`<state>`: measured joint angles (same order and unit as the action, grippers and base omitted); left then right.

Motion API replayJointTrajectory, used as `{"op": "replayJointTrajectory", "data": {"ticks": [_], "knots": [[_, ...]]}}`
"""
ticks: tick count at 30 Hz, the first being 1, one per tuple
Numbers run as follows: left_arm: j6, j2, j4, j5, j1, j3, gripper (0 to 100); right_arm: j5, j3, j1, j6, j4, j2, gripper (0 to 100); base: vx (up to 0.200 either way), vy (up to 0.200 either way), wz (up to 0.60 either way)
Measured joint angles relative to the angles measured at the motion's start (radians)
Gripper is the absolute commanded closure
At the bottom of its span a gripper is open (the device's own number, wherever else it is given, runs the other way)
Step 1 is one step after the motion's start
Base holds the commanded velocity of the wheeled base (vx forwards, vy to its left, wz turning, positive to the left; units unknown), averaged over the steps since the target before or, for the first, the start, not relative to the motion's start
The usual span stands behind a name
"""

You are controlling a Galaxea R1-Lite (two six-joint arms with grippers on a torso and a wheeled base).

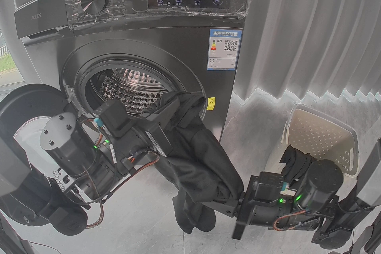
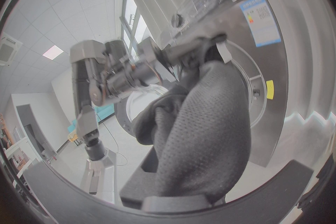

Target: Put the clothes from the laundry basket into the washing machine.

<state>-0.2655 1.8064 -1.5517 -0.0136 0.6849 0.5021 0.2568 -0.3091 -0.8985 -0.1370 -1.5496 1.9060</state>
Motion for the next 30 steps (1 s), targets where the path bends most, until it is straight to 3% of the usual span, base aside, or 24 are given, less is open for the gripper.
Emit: {"op": "replayJointTrajectory", "data": {"ticks": [15, 16, 30], "knots": [[0.000, 0.056, -0.001, 0.000, -0.007, -0.040, 100, 0.022, 0.011, -0.003, 0.002, -0.001, -0.130, 100, 0.000, 0.000, 0.00], [0.000, 0.057, -0.001, 0.001, -0.007, -0.041, 0, 0.022, 0.011, -0.003, 0.003, -0.001, -0.131, 100, 0.000, 0.000, 0.00], [-0.002, 0.034, -0.002, 0.009, -0.021, -0.051, 0, 0.023, -0.011, 0.040, 0.003, -0.001, -0.137, 100, 0.000, 0.000, 0.00]]}}
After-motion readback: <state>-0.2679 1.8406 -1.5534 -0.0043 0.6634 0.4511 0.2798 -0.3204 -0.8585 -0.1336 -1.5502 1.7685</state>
